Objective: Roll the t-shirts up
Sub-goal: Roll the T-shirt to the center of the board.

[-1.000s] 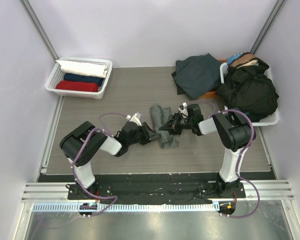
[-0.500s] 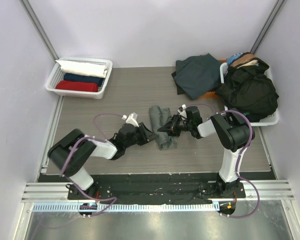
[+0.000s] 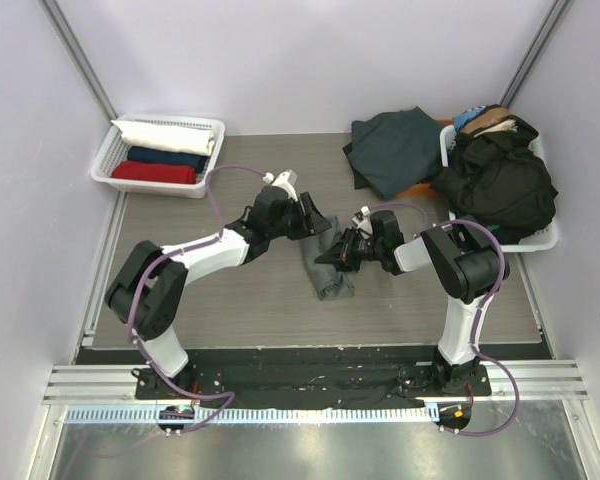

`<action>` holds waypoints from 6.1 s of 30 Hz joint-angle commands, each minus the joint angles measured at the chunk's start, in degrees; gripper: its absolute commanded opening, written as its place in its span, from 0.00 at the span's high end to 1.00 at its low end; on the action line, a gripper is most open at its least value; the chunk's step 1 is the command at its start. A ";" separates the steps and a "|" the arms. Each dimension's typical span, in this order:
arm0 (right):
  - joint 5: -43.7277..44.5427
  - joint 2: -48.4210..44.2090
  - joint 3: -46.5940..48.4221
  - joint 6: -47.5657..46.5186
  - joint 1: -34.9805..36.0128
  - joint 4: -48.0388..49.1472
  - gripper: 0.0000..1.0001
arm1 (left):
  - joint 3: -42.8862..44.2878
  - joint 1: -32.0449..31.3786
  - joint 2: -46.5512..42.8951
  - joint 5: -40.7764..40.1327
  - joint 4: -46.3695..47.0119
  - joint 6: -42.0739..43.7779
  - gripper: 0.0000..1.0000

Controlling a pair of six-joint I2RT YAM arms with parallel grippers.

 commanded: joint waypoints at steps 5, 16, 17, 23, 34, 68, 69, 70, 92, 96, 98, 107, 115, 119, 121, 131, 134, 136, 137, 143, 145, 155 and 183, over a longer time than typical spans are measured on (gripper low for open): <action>1.84 1.96 0.01 -3.40 0.50 -5.17 0.97 | 10.75 4.34 9.55 10.74 -10.99 3.00 0.49; 1.67 2.13 0.19 -3.75 0.32 -5.52 0.97 | 23.08 3.90 10.52 -1.64 -36.07 10.92 0.25; 1.84 2.05 0.10 -3.67 0.32 -5.52 0.97 | 23.61 3.82 10.61 -2.26 -37.83 11.01 0.12; 2.55 1.34 -0.07 -4.10 0.32 -5.96 0.97 | 28.36 1.97 13.25 -10.42 -43.29 6.27 0.00; 1.76 0.11 -0.43 -3.84 0.41 -5.26 0.98 | 27.84 4.95 12.90 -26.88 -53.92 -14.52 0.00; 0.61 -0.68 -1.04 -3.40 0.32 -3.76 0.97 | 52.36 -0.75 34.26 -19.59 -62.72 -7.36 0.16; 0.61 -0.68 -1.04 -3.49 0.32 -3.76 0.98 | 52.18 -0.84 33.99 -19.59 -62.89 -7.36 0.18; 0.61 -0.51 -1.04 -3.40 0.23 -3.76 0.98 | 51.57 -0.93 33.82 -19.67 -62.90 -7.45 0.21; 0.70 -3.31 -0.87 -1.99 0.67 -5.33 0.66 | 50.68 -1.19 34.87 -26.35 -64.57 -8.68 0.78; 1.93 -5.68 -2.01 -3.22 0.93 -7.62 0.53 | 50.95 -1.19 35.22 -27.05 -65.09 -8.50 0.78; 3.33 -7.87 -2.27 -4.80 0.93 -11.03 0.48 | 51.12 -1.19 35.31 -27.58 -65.62 -8.59 0.78; 9.31 -17.81 -3.15 -10.52 2.78 -23.36 0.42 | 51.65 -1.19 35.48 -28.11 -66.24 -8.68 0.78; 11.42 -15.89 -3.32 -10.78 6.91 -23.37 0.41 | 52.71 -1.19 36.36 -27.15 -67.03 -8.68 0.78; 10.55 -14.30 -4.03 -9.82 7.70 -21.35 0.44 | 52.97 -1.02 36.63 -26.88 -67.47 -8.68 0.78; 9.93 -13.95 -5.08 -8.85 7.62 -19.34 0.56 | 52.97 -0.84 36.63 -26.36 -67.38 -8.59 0.77; 13.68 -16.83 -6.49 -12.00 7.70 -22.29 0.42 | 52.62 0.56 36.98 -24.42 -67.55 -7.80 0.77; 19.14 -20.36 -4.47 -16.83 7.70 -31.86 0.34 | 52.44 0.74 37.07 -23.89 -67.55 -7.89 0.77; 23.89 -24.57 -3.86 -18.42 7.79 -36.43 0.31 | 52.44 0.74 37.16 -23.80 -67.55 -7.80 0.77; 25.64 -26.15 -3.51 -19.82 8.14 -38.20 0.31 | 52.36 0.83 37.16 -23.72 -67.64 -7.89 0.77; 49.27 -34.42 3.52 -24.31 17.16 -51.21 0.18 | 52.27 0.83 37.16 -23.01 -67.55 -7.97 0.76; 59.17 -35.74 6.15 -25.98 21.21 -53.32 0.18 | 52.27 0.83 37.07 -23.10 -67.64 -7.97 0.76; 96.63 -23.65 17.23 -30.91 46.71 -60.09 0.18 | 52.27 0.92 37.07 -22.40 -67.91 -8.06 0.76; 114.96 13.38 36.84 -51.83 54.46 -56.32 0.16 | 56.40 2.59 38.83 -19.32 -74.49 -6.13 0.75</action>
